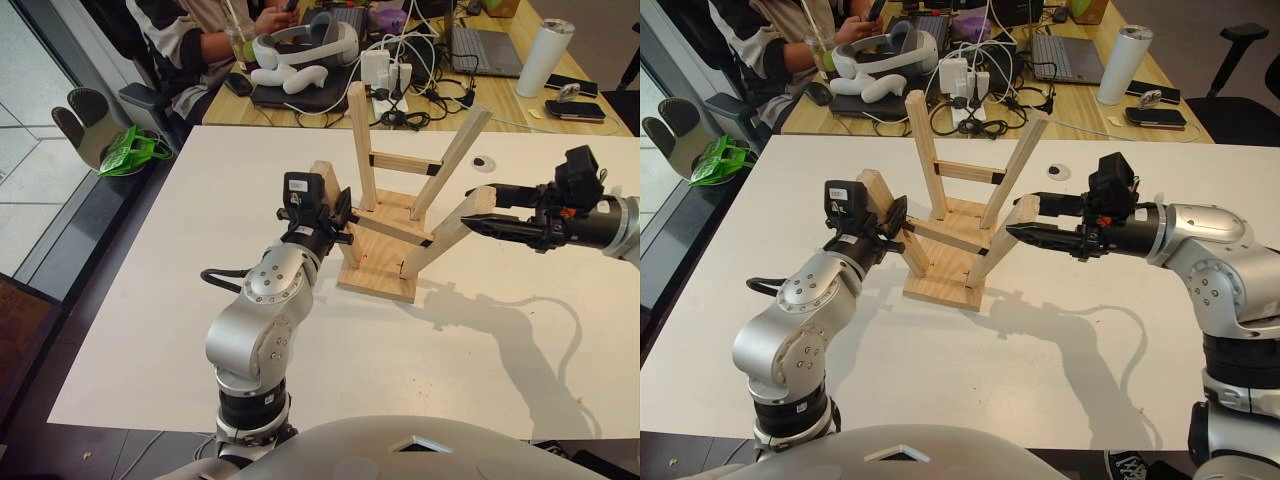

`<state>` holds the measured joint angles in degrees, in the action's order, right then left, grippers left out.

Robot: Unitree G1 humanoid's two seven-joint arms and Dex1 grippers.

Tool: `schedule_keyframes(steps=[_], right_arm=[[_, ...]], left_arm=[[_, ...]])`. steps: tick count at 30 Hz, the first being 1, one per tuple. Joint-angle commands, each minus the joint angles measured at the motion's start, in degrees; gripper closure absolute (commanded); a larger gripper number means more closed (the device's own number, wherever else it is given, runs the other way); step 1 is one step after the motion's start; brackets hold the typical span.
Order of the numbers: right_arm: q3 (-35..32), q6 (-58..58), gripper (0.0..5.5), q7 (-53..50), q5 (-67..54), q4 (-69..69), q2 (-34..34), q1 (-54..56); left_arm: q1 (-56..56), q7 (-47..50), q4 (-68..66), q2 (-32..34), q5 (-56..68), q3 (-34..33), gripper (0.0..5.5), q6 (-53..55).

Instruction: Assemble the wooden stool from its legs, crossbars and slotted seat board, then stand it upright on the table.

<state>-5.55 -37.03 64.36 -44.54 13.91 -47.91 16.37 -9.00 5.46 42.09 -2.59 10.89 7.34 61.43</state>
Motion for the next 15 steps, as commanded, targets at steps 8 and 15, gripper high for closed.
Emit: schedule_keyframes(steps=[8, 15], right_arm=[[9.38, -1.04, 3.45, -2.64, 6.46, 1.29, 1.06, 1.86], [9.89, -0.59, 3.46, -2.4, 6.9, 0.75, 0.34, 2.04]], left_arm=[[-0.8, 1.15, -0.53, -1.88, -1.09, 1.0, 3.43, 0.27], [-0.57, 2.69, -0.54, -3.6, -1.3, -2.05, 3.43, -0.9]])
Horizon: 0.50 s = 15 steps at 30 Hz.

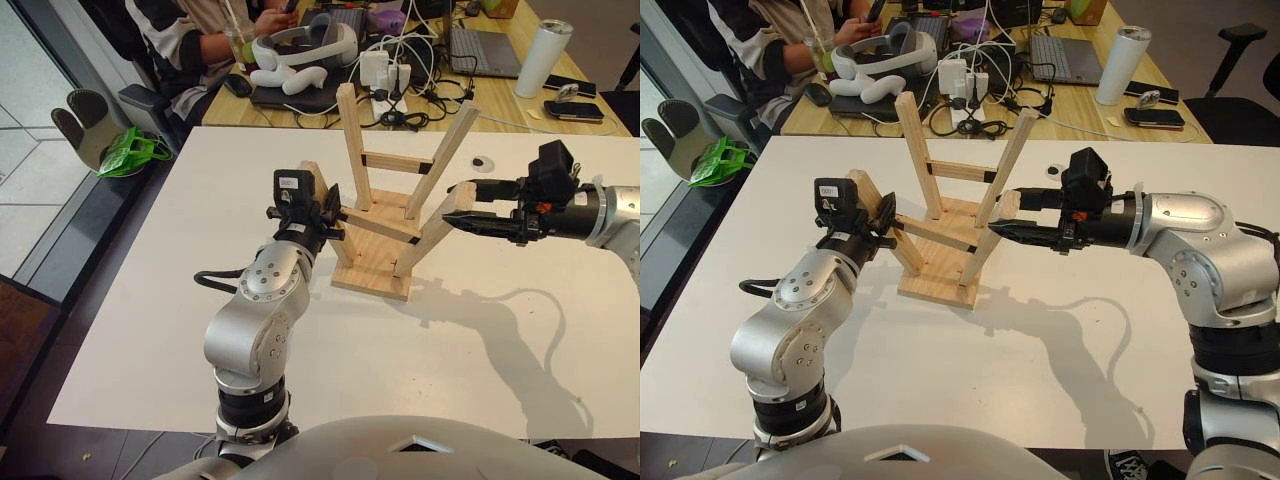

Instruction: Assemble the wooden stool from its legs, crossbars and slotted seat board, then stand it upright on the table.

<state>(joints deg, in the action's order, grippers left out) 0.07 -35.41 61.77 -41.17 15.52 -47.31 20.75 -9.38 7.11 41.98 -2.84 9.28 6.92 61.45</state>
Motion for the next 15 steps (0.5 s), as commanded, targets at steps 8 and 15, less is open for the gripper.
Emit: schedule_keyframes(steps=[8, 15], right_arm=[[4.05, -2.23, 3.47, 0.0, 2.88, -1.66, -0.71, -2.19], [1.56, -3.66, 3.48, -4.27, 0.68, -3.51, 2.81, 1.45]], left_arm=[[-9.32, 2.33, 0.22, -4.84, 10.78, -19.77, 3.43, -8.12], [-10.22, 2.6, 0.59, -4.77, 16.37, -20.33, 3.43, -6.24]])
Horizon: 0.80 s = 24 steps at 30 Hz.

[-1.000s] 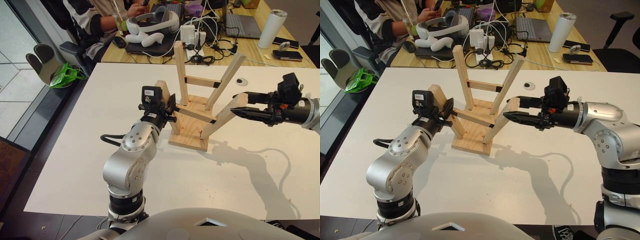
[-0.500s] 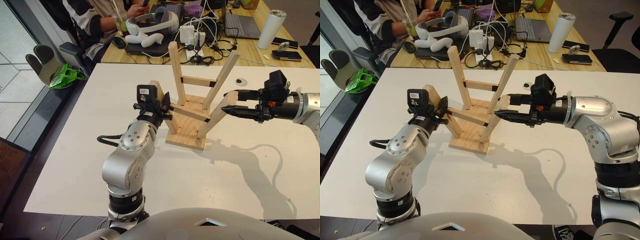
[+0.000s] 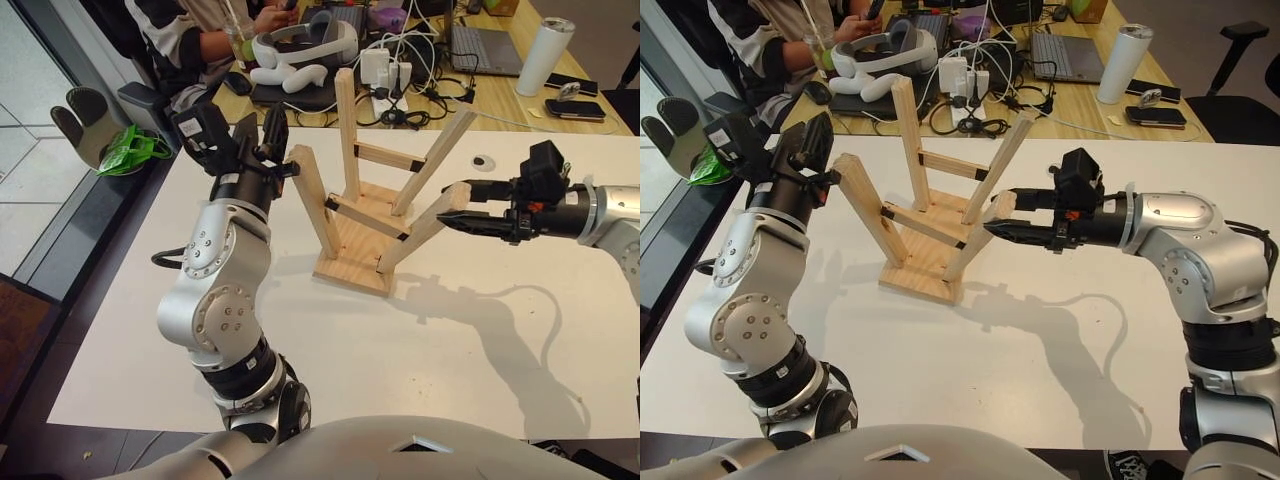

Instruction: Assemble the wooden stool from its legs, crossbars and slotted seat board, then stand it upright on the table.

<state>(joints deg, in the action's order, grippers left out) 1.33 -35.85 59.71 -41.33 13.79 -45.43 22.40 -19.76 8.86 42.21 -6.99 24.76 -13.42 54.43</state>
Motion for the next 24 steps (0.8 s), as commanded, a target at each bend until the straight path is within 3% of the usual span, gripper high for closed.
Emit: schedule_keyframes(steps=[1, 10, 18, 24], right_arm=[[-0.18, -3.42, 3.48, -2.78, 0.64, -1.98, 1.47, 0.35], [-1.87, -3.76, 3.48, -4.82, 0.64, -3.5, 4.53, 3.2], [0.06, -3.27, 3.48, -0.48, 2.07, -2.38, 2.57, 2.5], [3.06, -1.3, 3.48, 0.93, 5.4, -1.54, 2.08, 1.32]], left_arm=[[0.09, 0.96, 0.28, -0.34, 1.08, -0.17, 3.43, 0.72], [0.23, 1.74, -0.82, 1.05, 1.86, -0.36, 3.43, 0.43], [-0.07, 1.81, -1.09, 2.15, 1.15, 1.63, 3.43, -0.03], [-20.78, -2.94, -13.35, 12.07, 1.14, -1.24, 3.43, -4.0]])
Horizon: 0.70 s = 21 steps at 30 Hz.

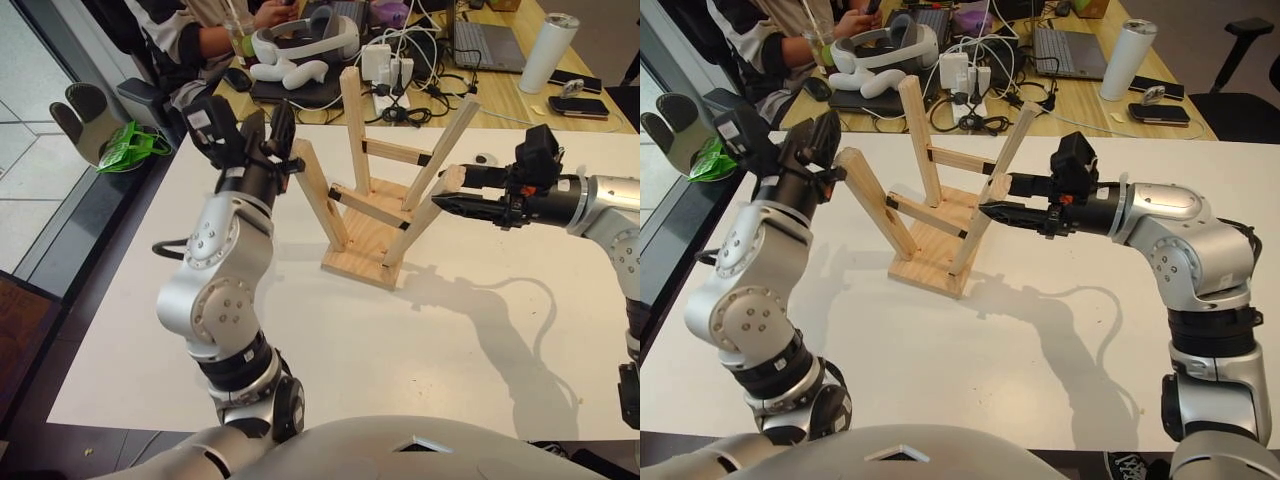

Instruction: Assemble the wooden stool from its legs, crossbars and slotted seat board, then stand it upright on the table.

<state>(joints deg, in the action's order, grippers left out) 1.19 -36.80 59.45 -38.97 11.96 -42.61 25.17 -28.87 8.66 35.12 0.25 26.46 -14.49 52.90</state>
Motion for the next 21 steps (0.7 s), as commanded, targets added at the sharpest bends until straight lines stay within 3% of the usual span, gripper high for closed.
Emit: schedule_keyframes(steps=[1, 4, 7, 12, 15, 21], right_arm=[[3.63, -0.05, 3.48, 1.25, 3.39, 0.26, -0.69, -1.37], [4.97, 0.7, 3.48, 1.29, 4.16, -0.01, -0.25, -0.75], [5.28, 0.91, 3.48, 1.39, 4.33, 0.07, -0.33, -0.71], [5.4, 0.77, 3.48, 1.61, 4.43, 0.0, -0.69, -0.67], [5.43, 0.77, 3.48, 1.69, 4.52, -0.26, -0.85, -0.45], [5.41, 0.77, 3.48, 1.57, 4.58, -0.6, -0.87, -0.46]], left_arm=[[-15.16, -3.52, -8.31, 6.07, -0.68, 0.0, 3.43, -3.5], [-23.93, -5.83, -12.81, 9.59, -0.55, 0.59, 3.43, -4.81], [-23.17, -7.54, -12.11, 11.56, -0.47, 3.65, 3.43, -1.21], [-4.47, -13.04, -6.13, 21.77, 0.04, 24.12, 3.43, 18.49], [1.48, -13.63, -4.14, 23.21, -0.74, 29.8, 3.43, 22.73], [-2.37, -9.18, -5.05, 14.56, -4.03, 22.77, 3.43, 17.72]])
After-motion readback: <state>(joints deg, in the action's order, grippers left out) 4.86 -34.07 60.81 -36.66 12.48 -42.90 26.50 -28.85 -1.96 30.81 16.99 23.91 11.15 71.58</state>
